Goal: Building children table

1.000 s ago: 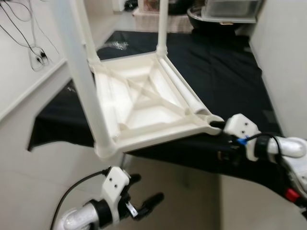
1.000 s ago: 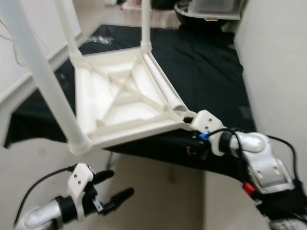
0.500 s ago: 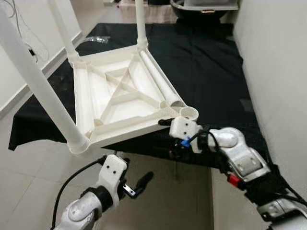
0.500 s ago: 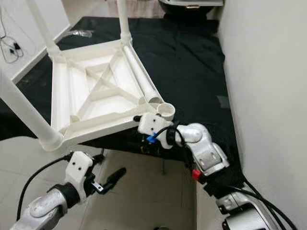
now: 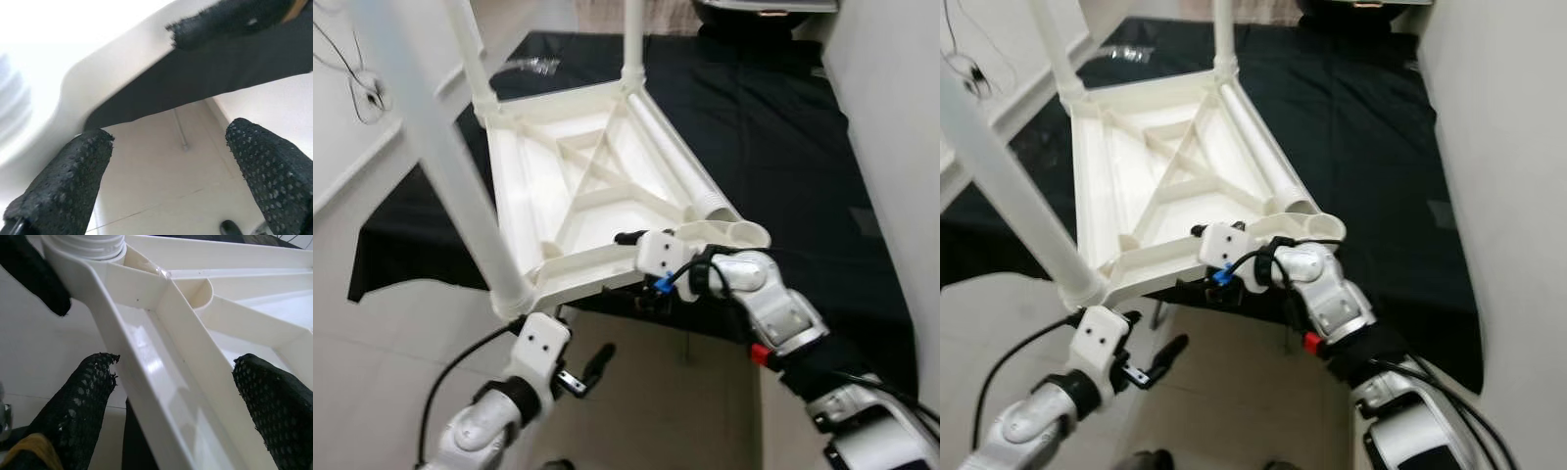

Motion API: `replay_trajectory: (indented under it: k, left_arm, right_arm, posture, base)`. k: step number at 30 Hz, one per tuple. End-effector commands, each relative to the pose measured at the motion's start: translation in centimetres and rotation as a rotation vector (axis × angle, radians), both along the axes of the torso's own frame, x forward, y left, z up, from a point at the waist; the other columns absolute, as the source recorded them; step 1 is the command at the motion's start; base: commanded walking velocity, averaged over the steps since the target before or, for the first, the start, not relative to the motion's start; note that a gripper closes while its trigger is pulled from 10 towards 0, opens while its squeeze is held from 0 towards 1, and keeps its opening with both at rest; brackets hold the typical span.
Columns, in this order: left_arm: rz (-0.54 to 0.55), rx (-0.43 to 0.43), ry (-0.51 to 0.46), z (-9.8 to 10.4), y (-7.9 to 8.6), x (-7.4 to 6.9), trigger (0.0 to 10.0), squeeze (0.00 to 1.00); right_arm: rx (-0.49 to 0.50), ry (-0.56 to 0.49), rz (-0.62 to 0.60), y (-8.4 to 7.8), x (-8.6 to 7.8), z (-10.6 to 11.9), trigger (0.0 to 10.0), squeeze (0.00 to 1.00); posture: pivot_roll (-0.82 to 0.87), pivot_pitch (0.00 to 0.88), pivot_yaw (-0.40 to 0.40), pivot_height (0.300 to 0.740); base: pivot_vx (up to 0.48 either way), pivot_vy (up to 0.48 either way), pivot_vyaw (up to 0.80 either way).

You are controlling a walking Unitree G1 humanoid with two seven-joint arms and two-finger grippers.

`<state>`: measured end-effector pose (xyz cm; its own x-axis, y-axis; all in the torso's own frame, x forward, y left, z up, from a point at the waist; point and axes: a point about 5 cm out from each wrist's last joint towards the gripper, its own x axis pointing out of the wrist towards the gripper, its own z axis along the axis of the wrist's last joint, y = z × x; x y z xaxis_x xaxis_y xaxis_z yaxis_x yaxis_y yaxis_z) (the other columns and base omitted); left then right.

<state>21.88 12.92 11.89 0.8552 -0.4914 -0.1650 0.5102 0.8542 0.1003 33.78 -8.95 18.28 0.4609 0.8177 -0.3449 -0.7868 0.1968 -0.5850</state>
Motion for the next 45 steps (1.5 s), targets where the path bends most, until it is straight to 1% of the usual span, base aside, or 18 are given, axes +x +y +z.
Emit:
replay_trajectory:
  k: [1, 2, 3, 4, 5, 7, 10, 15, 17, 18, 19, 23, 24, 26, 27, 34, 43, 45]
  left_arm:
    - [-0.004, 0.013, 0.014, -0.4, -0.1, -0.3, 10.0, 0.0]
    - [-0.004, 0.013, 0.014, -0.4, -0.1, -0.3, 10.0, 0.0]
    - [-0.013, 0.021, 0.014, -0.4, -0.2, -0.2, 10.0, 0.0]
    - [-0.013, 0.021, 0.014, -0.4, -0.2, -0.2, 10.0, 0.0]
    - [-0.015, 0.025, 0.014, -0.4, -0.2, -0.2, 10.0, 0.0]
    - [-0.015, 0.025, 0.014, -0.4, -0.2, -0.2, 10.0, 0.0]
    - [-0.015, 0.026, 0.012, -0.3, -0.2, -0.2, 10.0, 0.0]
    - [-0.012, 0.027, 0.011, -0.3, -0.2, -0.3, 10.0, 0.0]
    - [-0.012, 0.027, 0.011, -0.3, -0.2, -0.3, 10.0, 0.0]
    - [-0.011, 0.025, 0.011, -0.3, -0.3, -0.3, 10.0, 0.0]
    - [-0.011, 0.024, 0.012, -0.3, -0.3, -0.3, 10.0, 0.0]
    - [-0.011, 0.023, 0.014, -0.3, -0.3, -0.4, 10.0, 0.0]
    - [-0.011, 0.023, 0.015, -0.4, -0.3, -0.4, 10.0, 0.0]
    - [-0.011, 0.023, 0.015, -0.4, -0.3, -0.4, 10.0, 0.0]
    - [-0.012, 0.022, 0.016, -0.4, -0.3, -0.4, 10.0, 0.0]
    - [-0.012, 0.021, 0.017, -0.4, -0.4, -0.4, 10.0, 0.0]
    - [-0.015, 0.02, 0.019, -0.5, -0.4, -0.3, 10.0, 0.0]
    - [-0.016, 0.018, 0.021, -0.5, -0.5, -0.3, 10.0, 0.0]
  right_arm:
    - [-0.044, -0.017, 0.006, -0.2, 0.1, -0.1, 10.0, 0.0]
    - [-0.044, -0.017, 0.006, -0.2, 0.1, -0.1, 10.0, 0.0]
    - [-0.139, -0.047, -0.006, -0.3, 0.6, -0.2, 10.0, 0.0]
    - [-0.139, -0.047, -0.006, -0.3, 0.6, -0.2, 10.0, 0.0]
    - [-0.199, -0.045, -0.006, -0.6, 0.9, -0.3, 10.0, 0.0]
    - [-0.199, -0.045, -0.006, -0.6, 0.9, -0.3, 10.0, 0.0]
    - [-0.291, -0.027, 0.023, -1.6, 1.1, -0.4, 10.0, 0.0]
    - [-0.381, 0.02, 0.044, -2.7, 1.5, -0.2, 10.0, 0.0]
    - [-0.381, 0.02, 0.044, -2.7, 1.5, -0.2, 10.0, 0.0]
    - [-0.393, 0.036, 0.056, -3.0, 1.5, 0.0, 9.1, 0.0]
    - [-0.38, 0.043, 0.063, -3.1, 1.6, 0.4, 10.0, 0.0]
    - [-0.364, 0.048, 0.063, -3.5, 2.0, 1.2, 10.0, 0.0]
    - [-0.375, 0.038, 0.044, -3.6, 2.3, 1.3, 6.7, 0.0]
    - [-0.388, 0.03, 0.031, -3.7, 2.5, 1.3, 6.7, 0.0]
    - [-0.399, 0.047, 0.028, -3.7, 2.4, 1.0, 0.0, 0.0]
    - [-0.388, 0.083, 0.027, -3.1, 2.2, 0.4, 0.0, 0.0]
    - [-0.343, 0.078, -0.056, -3.2, 2.5, 0.3, 0.0, 0.0]
    - [-0.297, 0.097, -0.119, -3.2, 2.4, -0.1, 0.0, 0.0]
  posture:
    - [0.02, 0.214, -0.013, 0.74]
    - [0.02, 0.214, -0.013, 0.74]
    - [0.02, 0.213, -0.011, 0.74]
    - [0.02, 0.213, -0.011, 0.74]
    - [0.02, 0.214, -0.014, 0.74]
    - [0.02, 0.214, -0.014, 0.74]
    - [0.02, 0.214, -0.017, 0.74]
    - [0.02, 0.218, -0.023, 0.74]
    - [0.02, 0.218, -0.023, 0.74]
    - [0.02, 0.219, -0.025, 0.74]
    - [0.02, 0.22, -0.026, 0.74]
    - [0.02, 0.222, -0.026, 0.74]
    - [0.02, 0.221, -0.027, 0.74]
    - [0.02, 0.221, -0.027, 0.74]
    - [0.02, 0.221, -0.028, 0.74]
    - [0.02, 0.221, -0.028, 0.74]
    - [0.01, 0.216, -0.029, 0.74]
    - [0.0, 0.215, -0.033, 0.74]
  base:
    - [0.0, 0.0, 0.0]
    - [0.0, 0.0, 0.0]
    - [0.0, 0.0, 0.0]
    - [0.0, 0.0, 0.0]
    - [0.0, 0.0, 0.0]
    - [0.0, 0.0, 0.0]
    - [0.0, 0.0, 0.0]
    - [0.0, 0.0, 0.0]
    - [0.0, 0.0, 0.0]
    - [0.0, 0.0, 0.0]
    - [0.0, 0.0, 0.0]
    - [0.0, 0.0, 0.0]
    - [0.0, 0.0, 0.0]
    - [0.0, 0.0, 0.0]
    - [0.0, 0.0, 0.0]
    - [0.0, 0.0, 0.0]
    - [0.0, 0.0, 0.0]
    - [0.0, 0.0, 0.0]
